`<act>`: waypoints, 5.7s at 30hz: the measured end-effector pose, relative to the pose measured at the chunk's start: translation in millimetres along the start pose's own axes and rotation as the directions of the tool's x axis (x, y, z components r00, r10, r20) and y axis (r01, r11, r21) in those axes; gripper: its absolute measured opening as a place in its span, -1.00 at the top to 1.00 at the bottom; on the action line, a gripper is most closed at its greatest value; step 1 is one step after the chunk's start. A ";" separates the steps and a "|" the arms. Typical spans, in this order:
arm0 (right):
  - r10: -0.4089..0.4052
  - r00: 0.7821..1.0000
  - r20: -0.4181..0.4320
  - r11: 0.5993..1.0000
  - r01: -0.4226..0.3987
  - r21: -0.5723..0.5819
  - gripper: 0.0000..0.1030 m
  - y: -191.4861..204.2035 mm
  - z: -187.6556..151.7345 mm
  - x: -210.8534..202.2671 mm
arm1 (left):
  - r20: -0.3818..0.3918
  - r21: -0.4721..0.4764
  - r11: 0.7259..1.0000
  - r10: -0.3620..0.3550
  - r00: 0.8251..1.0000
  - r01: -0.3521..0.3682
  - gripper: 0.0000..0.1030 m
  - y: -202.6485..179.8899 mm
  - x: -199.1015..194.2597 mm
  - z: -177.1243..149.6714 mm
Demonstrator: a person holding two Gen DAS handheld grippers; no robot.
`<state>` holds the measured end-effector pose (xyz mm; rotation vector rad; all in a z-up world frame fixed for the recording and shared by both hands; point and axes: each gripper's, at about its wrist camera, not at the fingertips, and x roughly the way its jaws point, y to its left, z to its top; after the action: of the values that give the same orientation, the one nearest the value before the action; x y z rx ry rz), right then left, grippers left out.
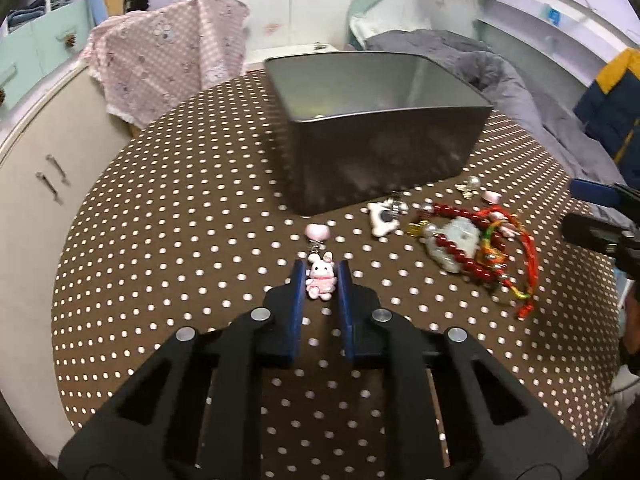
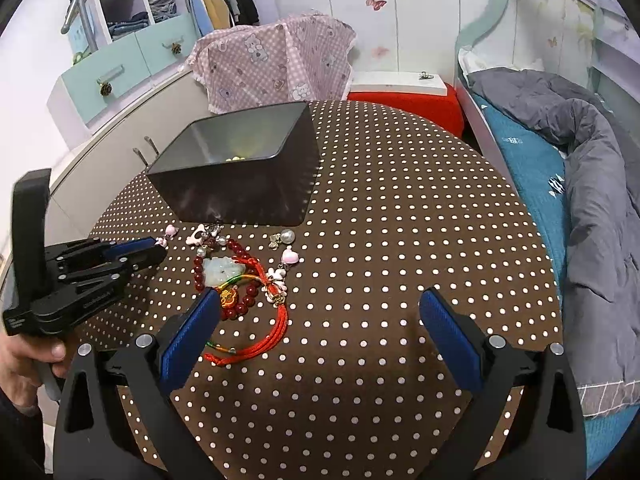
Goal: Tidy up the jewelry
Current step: 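Grasp the pink bunny charm with the left gripper, then carry the bunny charm to the tray while the right gripper lifts red string charm, then release the bunny charm and red string into the grey tray, then move the open left gripper down to the red bead bracelet, then grasp the red bead bracelet with the left gripper while the right gripper grasps the white charm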
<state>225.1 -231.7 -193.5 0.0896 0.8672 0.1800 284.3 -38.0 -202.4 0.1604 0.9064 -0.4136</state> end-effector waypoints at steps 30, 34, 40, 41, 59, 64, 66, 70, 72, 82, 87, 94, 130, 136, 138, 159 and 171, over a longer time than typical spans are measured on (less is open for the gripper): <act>0.057 0.997 0.058 0.980 -0.045 -0.194 0.85 26.0 16.2 -42.6 | 0.164 -0.055 0.997 -0.046 0.985 0.056 0.69 14.0 -82.6 -0.2; 0.018 1.000 -0.008 0.984 -0.019 -0.180 0.15 19.4 1.0 -15.6 | 0.157 -0.054 0.997 -0.048 0.986 0.057 0.69 13.8 -81.4 -2.0; 0.006 0.997 -0.077 0.982 -0.021 -0.186 0.36 15.0 -6.3 22.4 | 0.144 -0.055 0.997 -0.051 0.988 0.060 0.69 11.4 -76.4 -3.7; 0.002 0.996 -0.091 0.979 -0.021 -0.202 0.70 16.8 -7.2 28.9 | 0.144 -0.056 0.997 -0.050 0.988 0.059 0.69 8.9 -76.3 -3.8; 0.134 0.978 0.162 0.971 -0.097 -0.220 0.90 25.0 43.1 -84.7 | 0.234 -0.050 0.996 -0.062 0.970 0.076 0.69 10.5 -106.8 13.6; 0.150 0.958 0.245 0.965 -0.088 -0.246 0.90 35.0 77.1 -101.7 | 0.287 -0.032 0.996 -0.069 0.955 0.082 0.69 10.5 -124.1 30.7; 0.155 0.951 0.269 0.963 -0.085 -0.256 0.90 38.2 90.0 -103.1 | 0.315 -0.022 0.997 -0.068 0.947 0.079 0.69 9.4 -131.0 41.2; 0.164 0.941 0.296 0.963 -0.089 -0.253 0.90 36.9 118.5 -95.9 | 0.352 -0.010 0.997 -0.066 0.934 0.074 0.69 7.8 -135.4 65.4; 0.168 0.941 0.295 0.964 -0.094 -0.248 0.90 36.4 127.0 -88.7 | 0.361 -0.014 0.996 -0.076 0.930 0.087 0.69 7.8 -133.2 78.7; 0.161 0.966 0.203 0.973 -0.122 -0.195 0.88 32.7 146.5 -25.6 | 0.269 -0.036 0.990 -0.122 0.956 0.137 0.65 1.9 -76.3 121.6; 0.077 0.975 0.207 0.993 -0.057 -0.100 -0.70 19.3 140.6 -9.5 | 0.278 -0.107 0.990 -0.055 0.959 0.087 -0.77 14.0 -65.5 123.6; 0.060 0.968 0.245 0.998 -0.055 -0.026 -0.84 4.1 131.7 -28.4 | 0.298 -0.170 0.985 0.014 0.954 0.039 -0.77 29.3 -82.7 111.6; -0.026 0.984 0.179 0.999 0.031 -0.021 -0.84 0.8 27.9 -62.2 | 0.245 -0.141 0.989 0.071 0.967 -0.037 -0.77 -7.5 -96.8 12.0; -0.027 0.994 0.102 1.000 0.029 -0.010 -0.84 -3.7 4.3 -41.0 | 0.160 -0.127 0.992 0.036 0.986 -0.015 -0.77 -25.4 -64.2 7.4; -0.024 0.996 0.084 1.000 0.025 -0.014 -0.84 -4.4 -1.2 -36.2 | 0.134 -0.136 0.991 0.030 0.990 -0.011 -0.77 -27.9 -53.1 6.7; 0.039 0.999 -0.001 0.998 -0.039 -0.046 -0.84 2.4 -19.3 -4.8 | 0.017 -0.171 0.984 -0.036 0.999 0.039 0.66 -37.5 8.3 9.7; -0.009 0.999 -0.043 0.986 0.001 -0.165 -0.24 33.4 -19.4 19.9 | 0.026 -0.121 0.991 -0.052 0.998 0.055 0.86 -38.4 -1.2 -2.2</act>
<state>218.8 -195.0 -215.9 -0.0715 0.8922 0.2491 266.1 -72.0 -201.3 0.0192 0.9123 -0.4076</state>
